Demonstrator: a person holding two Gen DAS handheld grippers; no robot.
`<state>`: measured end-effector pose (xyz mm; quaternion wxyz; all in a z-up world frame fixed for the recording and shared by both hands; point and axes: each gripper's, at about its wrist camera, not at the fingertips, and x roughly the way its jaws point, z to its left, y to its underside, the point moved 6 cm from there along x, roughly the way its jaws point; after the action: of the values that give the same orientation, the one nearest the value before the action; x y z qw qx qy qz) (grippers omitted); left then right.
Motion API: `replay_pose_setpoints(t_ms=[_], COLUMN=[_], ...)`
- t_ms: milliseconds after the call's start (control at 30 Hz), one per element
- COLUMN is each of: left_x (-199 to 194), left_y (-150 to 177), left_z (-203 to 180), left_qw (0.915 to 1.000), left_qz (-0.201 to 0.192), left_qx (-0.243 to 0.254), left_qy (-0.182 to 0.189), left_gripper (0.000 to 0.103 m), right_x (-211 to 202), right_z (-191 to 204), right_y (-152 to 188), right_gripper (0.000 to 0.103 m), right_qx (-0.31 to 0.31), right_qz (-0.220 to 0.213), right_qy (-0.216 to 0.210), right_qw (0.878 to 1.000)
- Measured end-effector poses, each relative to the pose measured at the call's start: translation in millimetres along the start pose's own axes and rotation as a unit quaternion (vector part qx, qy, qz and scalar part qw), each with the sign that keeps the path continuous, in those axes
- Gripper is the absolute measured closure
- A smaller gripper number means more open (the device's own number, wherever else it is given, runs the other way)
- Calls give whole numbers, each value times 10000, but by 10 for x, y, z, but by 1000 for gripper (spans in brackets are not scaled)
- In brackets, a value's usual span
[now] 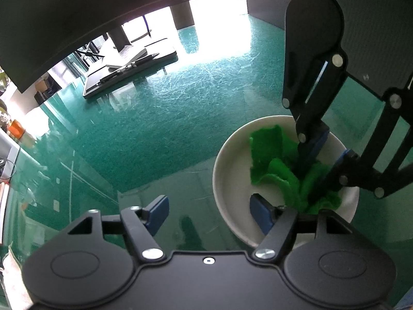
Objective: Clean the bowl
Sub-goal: 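Hold the white bowl with the left tool while the right tool scrubs its inside with the cloth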
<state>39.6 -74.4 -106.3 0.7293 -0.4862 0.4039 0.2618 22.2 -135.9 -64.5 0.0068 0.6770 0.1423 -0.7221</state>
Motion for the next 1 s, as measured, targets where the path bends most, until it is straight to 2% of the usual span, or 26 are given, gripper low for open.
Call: replay_pose_setpoints(t_ms=[33, 100, 167, 367, 433, 500, 533, 567, 600, 633, 833, 933, 1000], left_x=[-1, -8, -14, -9, -2, 12, 19, 25, 32, 38, 78, 91, 94], left_y=[-5, -17, -26, -40, -35, -15, -4, 6, 16, 26, 84, 134, 184], left_z=[-7, -31, -59, -106, -97, -82, -74, -66, -59, -51, -7, 27, 58], left_qw=[10000, 9999, 9998, 9996, 9997, 9991, 9986, 9978, 9969, 9958, 9851, 9790, 9756], left_qz=[10, 27, 39, 42, 55, 88, 105, 121, 138, 154, 253, 251, 211], left_qx=[22, 52, 80, 79, -13, -283, -418, -552, -687, -822, -1625, -1967, -2151], left_qy=[23, 124, 191, 251, 255, 299, 321, 342, 364, 385, 512, 478, 382], left_gripper=[37, 50, 59, 59, 58, 52, 50, 41, 28, 22, 21, 14, 1], right_x=[1, 2, 10, -7, 6, 38, 32, 28, 30, 35, 34, 45, 65], right_z=[-3, 4, 14, 123, 120, 74, 72, 76, 82, 82, 216, 278, 279], right_y=[5, 15, 22, 2, 3, -8, -4, 3, 6, 2, 48, 38, 19], right_gripper=[86, 86, 87, 89, 87, 85, 83, 83, 82, 82, 81, 81, 80], right_qx=[-67, -156, -238, -5, -165, -288, -220, -170, -145, -121, -471, -761, -920], right_qz=[19, 15, -2, -163, -61, 40, 50, 58, 68, 83, -49, 1, 37], right_qy=[88, 311, 538, -33, 181, 448, 411, 387, 383, 382, 624, 764, 762], right_qw=[9999, 9994, 9983, 9999, 9997, 9986, 9989, 9991, 9991, 9992, 9969, 9942, 9928])
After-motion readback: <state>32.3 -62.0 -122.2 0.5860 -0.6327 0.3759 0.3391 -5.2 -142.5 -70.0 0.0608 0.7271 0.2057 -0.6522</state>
